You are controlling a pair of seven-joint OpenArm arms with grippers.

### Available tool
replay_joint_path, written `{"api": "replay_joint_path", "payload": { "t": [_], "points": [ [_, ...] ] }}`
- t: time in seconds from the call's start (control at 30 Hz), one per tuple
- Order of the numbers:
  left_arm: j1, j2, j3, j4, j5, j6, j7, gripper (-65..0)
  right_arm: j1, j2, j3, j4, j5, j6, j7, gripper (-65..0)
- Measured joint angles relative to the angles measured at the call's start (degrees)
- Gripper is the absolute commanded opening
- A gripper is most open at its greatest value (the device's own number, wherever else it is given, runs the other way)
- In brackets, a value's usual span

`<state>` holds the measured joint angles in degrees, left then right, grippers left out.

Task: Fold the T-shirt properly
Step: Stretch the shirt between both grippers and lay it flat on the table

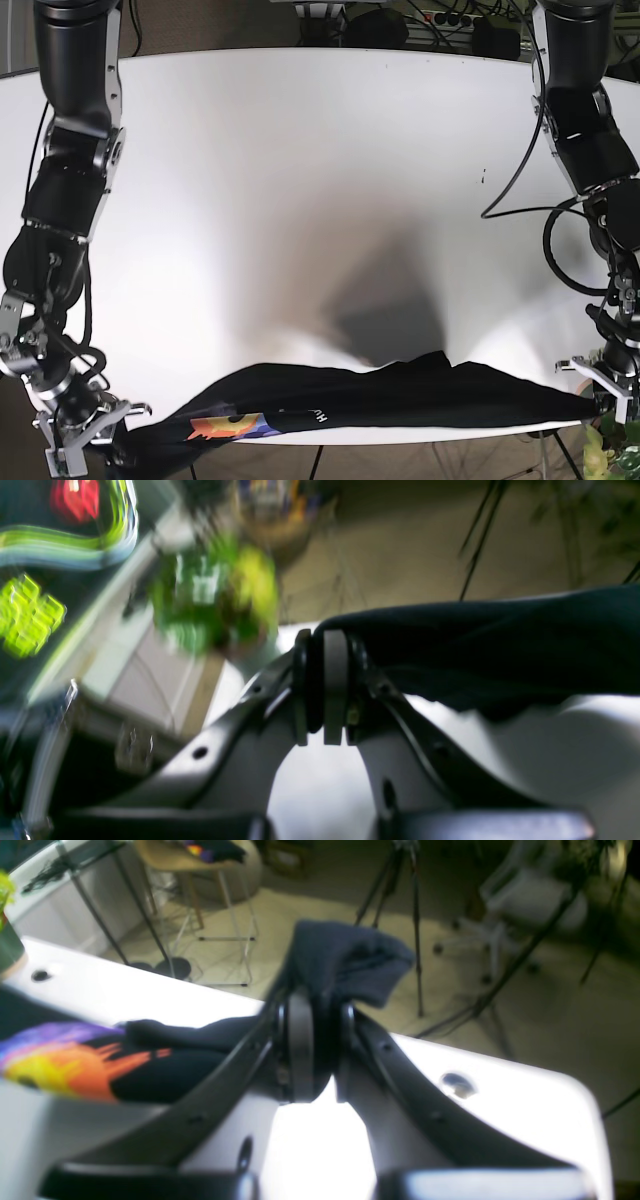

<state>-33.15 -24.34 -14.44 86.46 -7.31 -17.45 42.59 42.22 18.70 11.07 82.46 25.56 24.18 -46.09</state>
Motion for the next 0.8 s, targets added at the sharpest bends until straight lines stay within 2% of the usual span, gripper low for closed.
{"api": "replay_joint_path", "payload": {
  "t": [0.13,0.3,0.67,0.8],
  "points": [
    [5.18,0.2,-2.08,1.03,-0.61,-1.7,-0.55,-65.0,-8.09,-1.75,3.8,2.84,0.5,0.52,0.26,-63.1],
    [12.33,0.46,-5.27,3.78,-0.42,-4.02,-0.48,-65.0,-18.99,-5.03,8.94,6.97,0.09,-0.24,-0.5,-63.1],
    [29.03,0.83,-10.03,9.46,-0.5,-6.14,-0.66,-65.0,-36.65,-12.72,15.69,16.0,0.09,0.17,-0.35,-63.1],
    [33.81,0.81,-11.04,10.01,-0.2,-8.11,-0.68,-65.0,-42.27,-14.43,16.22,18.84,0.09,0.17,-0.46,-63.1]
  ]
}}
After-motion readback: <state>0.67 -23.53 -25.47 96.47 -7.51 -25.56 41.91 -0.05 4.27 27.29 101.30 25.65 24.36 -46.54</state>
